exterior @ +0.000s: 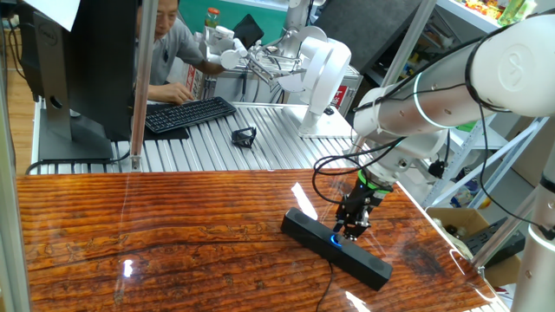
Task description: Turn the knob to decrease the volume of the speaker
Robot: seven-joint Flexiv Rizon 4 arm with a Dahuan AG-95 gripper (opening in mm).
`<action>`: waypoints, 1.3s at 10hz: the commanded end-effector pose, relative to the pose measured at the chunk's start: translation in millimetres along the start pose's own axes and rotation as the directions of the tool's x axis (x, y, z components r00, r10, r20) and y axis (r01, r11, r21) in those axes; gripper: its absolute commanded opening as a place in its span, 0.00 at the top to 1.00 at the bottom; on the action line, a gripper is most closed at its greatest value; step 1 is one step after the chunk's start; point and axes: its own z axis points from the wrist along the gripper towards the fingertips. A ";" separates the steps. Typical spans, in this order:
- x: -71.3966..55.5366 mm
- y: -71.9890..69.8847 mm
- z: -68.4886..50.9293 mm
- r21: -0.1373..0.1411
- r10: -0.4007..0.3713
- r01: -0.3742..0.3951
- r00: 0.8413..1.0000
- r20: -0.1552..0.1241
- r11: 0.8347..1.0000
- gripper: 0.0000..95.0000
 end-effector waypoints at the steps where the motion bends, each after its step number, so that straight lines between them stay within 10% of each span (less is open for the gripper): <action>1: -0.6 1.6 1.5 0.001 -0.006 0.006 1.000 0.003 1.000 0.60; 9: -0.6 1.6 1.6 0.004 -0.040 0.039 0.999 0.009 0.999 0.60; 10: -0.7 1.6 1.6 0.004 -0.044 0.044 0.999 0.010 0.999 0.80; 13: -0.7 1.5 1.7 0.008 -0.046 0.046 0.999 0.010 0.999 0.80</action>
